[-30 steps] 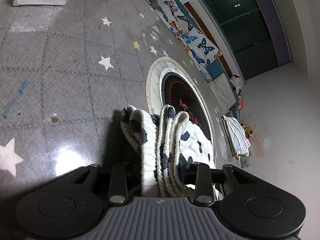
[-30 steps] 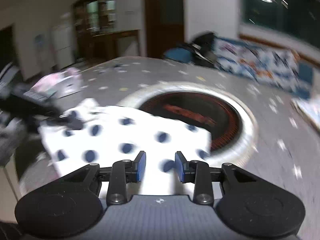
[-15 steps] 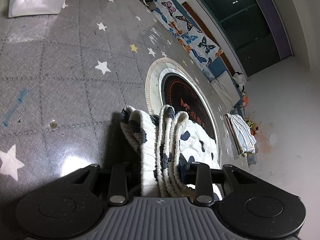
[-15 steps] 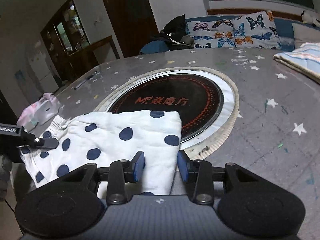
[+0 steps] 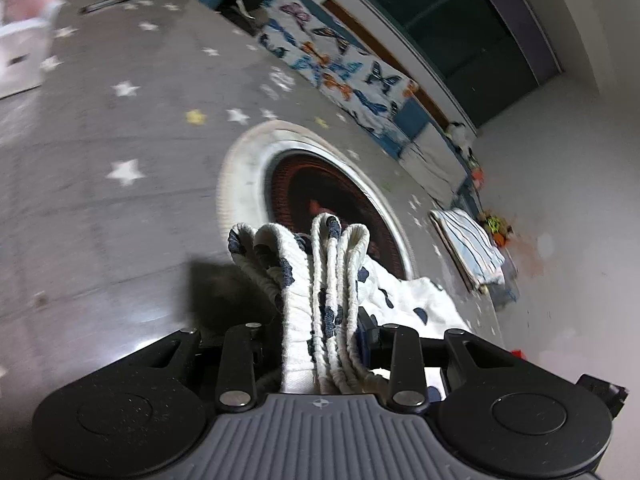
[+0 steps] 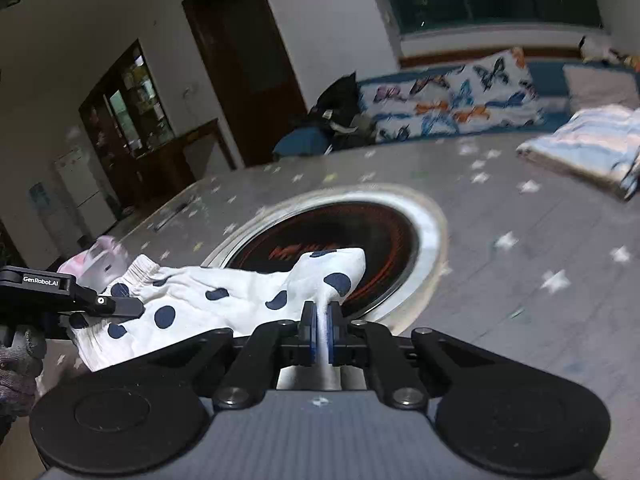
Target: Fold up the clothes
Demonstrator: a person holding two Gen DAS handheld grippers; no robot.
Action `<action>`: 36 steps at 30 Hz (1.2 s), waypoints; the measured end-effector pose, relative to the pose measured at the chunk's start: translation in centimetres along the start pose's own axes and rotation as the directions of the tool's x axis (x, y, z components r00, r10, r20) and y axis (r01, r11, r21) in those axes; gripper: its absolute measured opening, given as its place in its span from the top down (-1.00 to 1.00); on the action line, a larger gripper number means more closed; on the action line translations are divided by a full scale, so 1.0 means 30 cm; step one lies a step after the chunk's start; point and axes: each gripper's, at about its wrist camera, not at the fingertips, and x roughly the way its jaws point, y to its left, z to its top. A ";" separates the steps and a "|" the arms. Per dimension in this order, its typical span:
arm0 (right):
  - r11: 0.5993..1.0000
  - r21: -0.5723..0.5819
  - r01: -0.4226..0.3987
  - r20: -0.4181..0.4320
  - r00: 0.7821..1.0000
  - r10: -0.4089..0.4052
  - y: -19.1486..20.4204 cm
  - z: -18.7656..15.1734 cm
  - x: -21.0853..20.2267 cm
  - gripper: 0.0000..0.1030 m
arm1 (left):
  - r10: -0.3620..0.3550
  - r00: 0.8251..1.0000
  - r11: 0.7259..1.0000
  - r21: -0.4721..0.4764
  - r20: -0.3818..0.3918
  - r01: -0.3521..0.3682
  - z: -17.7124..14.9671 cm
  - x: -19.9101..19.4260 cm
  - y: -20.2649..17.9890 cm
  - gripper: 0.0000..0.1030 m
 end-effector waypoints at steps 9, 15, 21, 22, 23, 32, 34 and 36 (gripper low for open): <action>0.988 0.025 0.150 0.095 0.984 -0.151 -0.150 0.084 -0.140 0.92 | -0.048 0.997 0.991 0.122 -0.067 0.056 0.040 0.190 -0.237 0.32; 0.968 0.064 0.242 0.104 0.963 -0.247 -0.296 0.129 -0.170 0.92 | -0.053 0.992 0.977 0.198 -0.114 0.075 0.050 0.348 -0.387 0.32; 0.946 0.082 0.314 0.090 0.943 -0.321 -0.416 0.165 -0.177 0.92 | -0.047 0.986 0.968 0.236 -0.160 0.085 0.046 0.501 -0.492 0.32; 0.942 0.087 0.324 0.087 0.939 -0.331 -0.436 0.169 -0.178 0.92 | -0.043 0.985 0.967 0.242 -0.164 0.083 0.044 0.521 -0.504 0.32; 0.939 0.096 0.332 0.081 0.937 -0.339 -0.457 0.172 -0.178 0.92 | -0.039 0.985 0.965 0.249 -0.169 0.081 0.042 0.541 -0.516 0.32; 0.912 0.105 0.396 0.065 0.912 -0.404 -0.560 0.180 -0.170 0.92 | -0.010 0.984 0.943 0.325 -0.178 0.068 0.008 0.655 -0.593 0.28; 0.911 0.104 0.400 0.042 0.913 -0.406 -0.583 0.177 -0.152 0.91 | 0.022 0.986 0.932 0.359 -0.166 0.040 -0.003 0.670 -0.601 0.22; 0.908 0.102 0.407 0.017 0.912 -0.410 -0.600 0.169 -0.134 0.87 | 0.049 0.987 0.924 0.381 -0.156 0.014 -0.008 0.675 -0.599 0.10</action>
